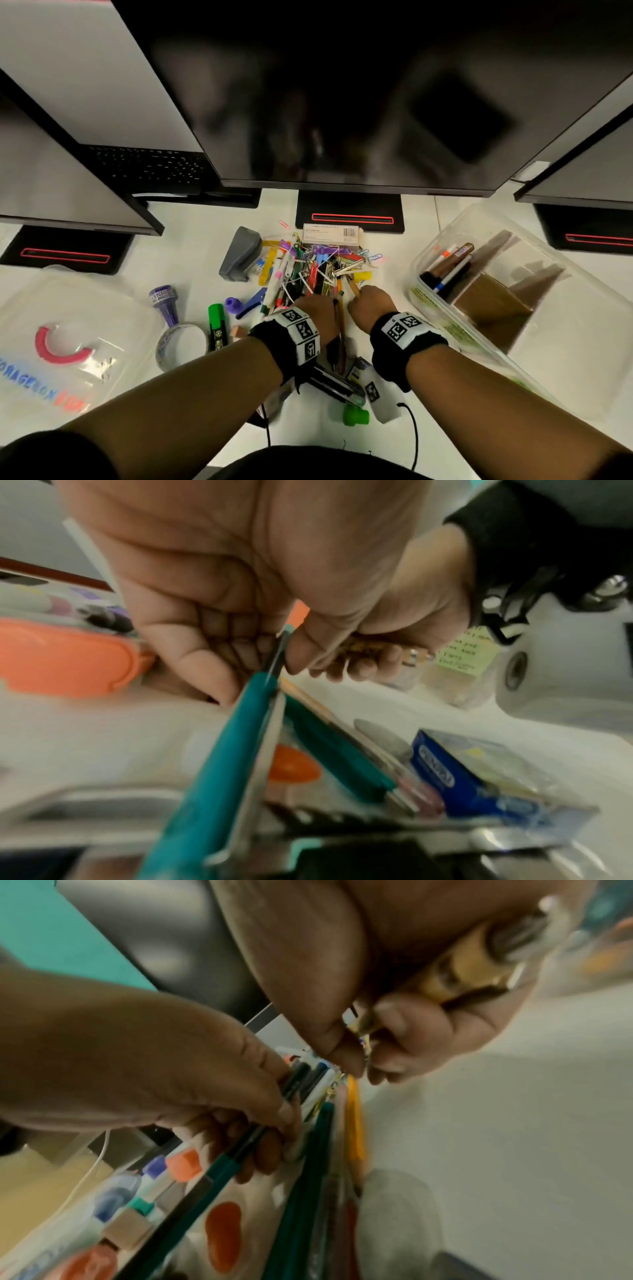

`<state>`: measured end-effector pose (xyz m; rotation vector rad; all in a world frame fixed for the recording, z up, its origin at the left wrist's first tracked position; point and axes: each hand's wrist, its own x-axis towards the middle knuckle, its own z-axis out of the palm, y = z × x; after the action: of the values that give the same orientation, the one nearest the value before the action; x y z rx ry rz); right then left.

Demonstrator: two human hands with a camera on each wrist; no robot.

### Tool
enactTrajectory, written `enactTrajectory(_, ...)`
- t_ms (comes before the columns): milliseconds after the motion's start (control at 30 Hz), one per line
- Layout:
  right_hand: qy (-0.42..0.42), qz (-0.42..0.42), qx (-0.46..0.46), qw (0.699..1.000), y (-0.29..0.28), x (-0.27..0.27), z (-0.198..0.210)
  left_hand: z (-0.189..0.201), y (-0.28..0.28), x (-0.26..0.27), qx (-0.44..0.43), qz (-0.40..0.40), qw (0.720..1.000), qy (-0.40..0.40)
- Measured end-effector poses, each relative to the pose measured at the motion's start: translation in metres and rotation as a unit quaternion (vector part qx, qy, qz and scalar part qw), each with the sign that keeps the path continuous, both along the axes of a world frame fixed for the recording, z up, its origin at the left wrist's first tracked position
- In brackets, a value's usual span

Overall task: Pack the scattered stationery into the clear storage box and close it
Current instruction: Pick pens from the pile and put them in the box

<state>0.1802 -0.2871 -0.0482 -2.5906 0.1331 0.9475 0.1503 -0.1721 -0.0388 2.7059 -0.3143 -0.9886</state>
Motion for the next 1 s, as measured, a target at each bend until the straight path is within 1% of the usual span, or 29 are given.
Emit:
enactTrajectory(133,-0.028,0.025,-0.011,0.999,0.009,0.000,-0.003,-0.012,-0.002,-0.003,0.019,0.011,0.999,-0.036)
enactTrajectory(233,-0.041,0.020,-0.009,0.999,0.010,0.001,-0.002,-0.016,-0.007,0.001,0.027,0.021,0.999,-0.035)
enactTrajectory(367,-0.050,0.036,-0.001,0.998,0.008,0.001,0.003,-0.016,-0.012,0.003,0.029,0.014,0.999,-0.036)
enactTrajectory(467,-0.052,0.027,-0.006,0.998,0.004,0.000,0.005,-0.018,-0.011,0.003,0.019,0.028,0.999,-0.010)
enactTrajectory(533,-0.060,-0.002,-0.022,0.998,0.001,-0.002,0.003,-0.017,-0.012,0.003,0.020,0.041,0.999,-0.001)
enactTrajectory(600,-0.051,-0.040,-0.012,0.998,-0.002,-0.001,-0.002,-0.017,-0.013,0.000,0.027,0.045,0.999,-0.005)
enactTrajectory(667,-0.032,-0.047,-0.010,0.998,-0.004,0.002,-0.006,-0.017,-0.015,-0.004,0.035,0.043,0.998,-0.010)
enactTrajectory(767,-0.027,-0.059,-0.015,0.998,-0.006,0.008,-0.007,-0.015,-0.014,-0.004,0.031,0.052,0.998,-0.006)
enactTrajectory(833,-0.014,-0.060,-0.023,0.998,-0.008,0.012,-0.004,-0.009,-0.013,-0.002,0.028,0.074,0.997,0.007)
enactTrajectory(900,-0.003,-0.064,-0.028,0.998,-0.010,0.016,0.001,-0.001,-0.009,0.000,0.018,0.121,0.992,0.016)
enactTrajectory(967,-0.012,-0.056,-0.030,0.998,-0.013,0.015,0.004,0.005,-0.002,0.002,-0.020,0.160,0.987,0.025)
enactTrajectory(1000,-0.014,-0.069,-0.016,0.997,-0.012,0.012,0.006,0.008,0.002,0.002,-0.036,0.167,0.985,0.026)
